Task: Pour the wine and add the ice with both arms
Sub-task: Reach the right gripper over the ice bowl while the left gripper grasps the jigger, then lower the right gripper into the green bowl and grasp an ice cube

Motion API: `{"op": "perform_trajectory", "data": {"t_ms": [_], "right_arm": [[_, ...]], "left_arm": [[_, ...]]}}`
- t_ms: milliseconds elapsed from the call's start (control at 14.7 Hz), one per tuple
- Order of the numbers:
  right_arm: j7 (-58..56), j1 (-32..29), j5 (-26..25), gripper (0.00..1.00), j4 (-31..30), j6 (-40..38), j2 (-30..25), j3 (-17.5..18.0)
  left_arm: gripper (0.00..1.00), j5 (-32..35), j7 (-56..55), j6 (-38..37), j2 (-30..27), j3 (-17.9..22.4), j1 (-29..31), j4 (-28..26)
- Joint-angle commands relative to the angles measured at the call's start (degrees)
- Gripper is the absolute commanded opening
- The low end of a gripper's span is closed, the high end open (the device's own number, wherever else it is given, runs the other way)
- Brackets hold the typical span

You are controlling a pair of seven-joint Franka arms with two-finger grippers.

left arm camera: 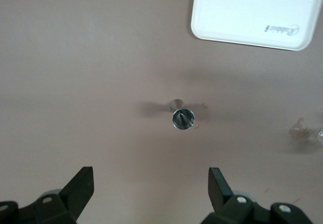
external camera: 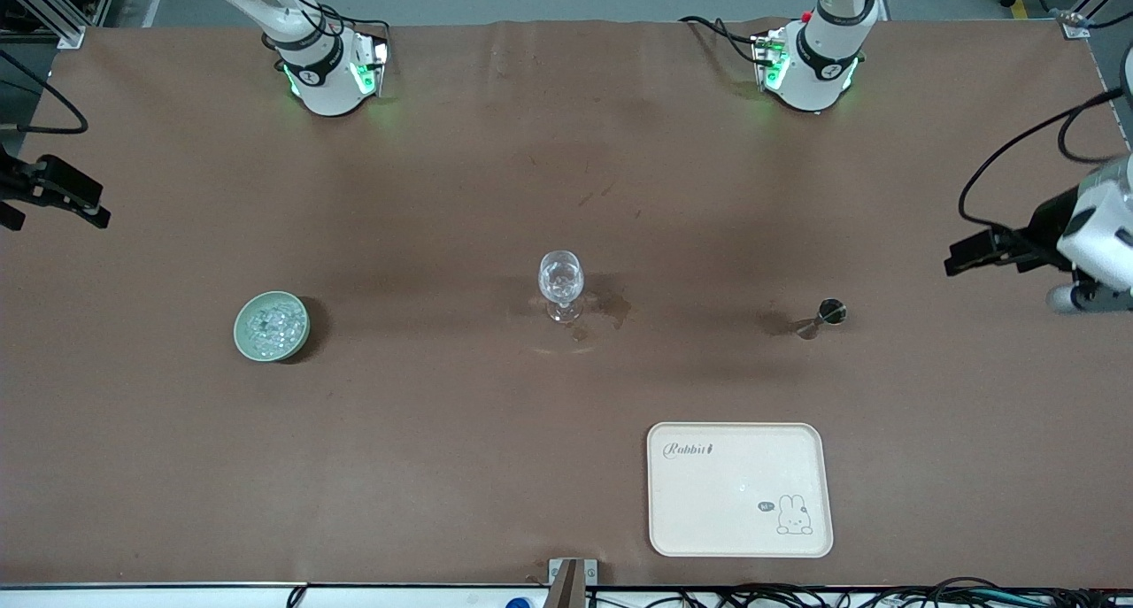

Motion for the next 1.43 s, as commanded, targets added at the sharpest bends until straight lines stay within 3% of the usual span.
{"op": "perform_trajectory", "data": {"t_ms": [0,204,340,748,884,1361], "right_arm": [[-0.8,-1.3,0.3,1.0,-3.3,3.7,0.7,0.2],[-0.7,-1.3,0.3,0.98,-7.7,8.2,2.0,0.1],[-0.7,-1.8,0.3,0.98,-11.5,12.5,2.7,0.2],[-0.1,-2.6,0.4,0.97,-27.9,31.4,3.8,0.2],[0.0,-2.6,0.3,0.97,-28.7,32.9,5.8,0.2],[0.2,-2.6,0.4,0.94,-29.7,38.8,12.6,0.2]], "left_arm": [[1.0,-4.6,-8.0,-0.1,3.6,-0.1,1.1,0.9],[1.0,-8.8,-15.9,1.1,7.6,-0.2,3.0,0.7],[1.0,-15.5,-18.7,1.3,10.7,-0.2,5.4,0.3],[1.0,-28.8,-19.1,1.5,21.1,-0.2,12.3,-1.7],[0.93,-32.6,-19.8,1.5,24.6,-0.1,12.9,-1.8],[0.89,-38.6,-27.7,3.6,32.8,-0.1,13.3,-1.8]]}}
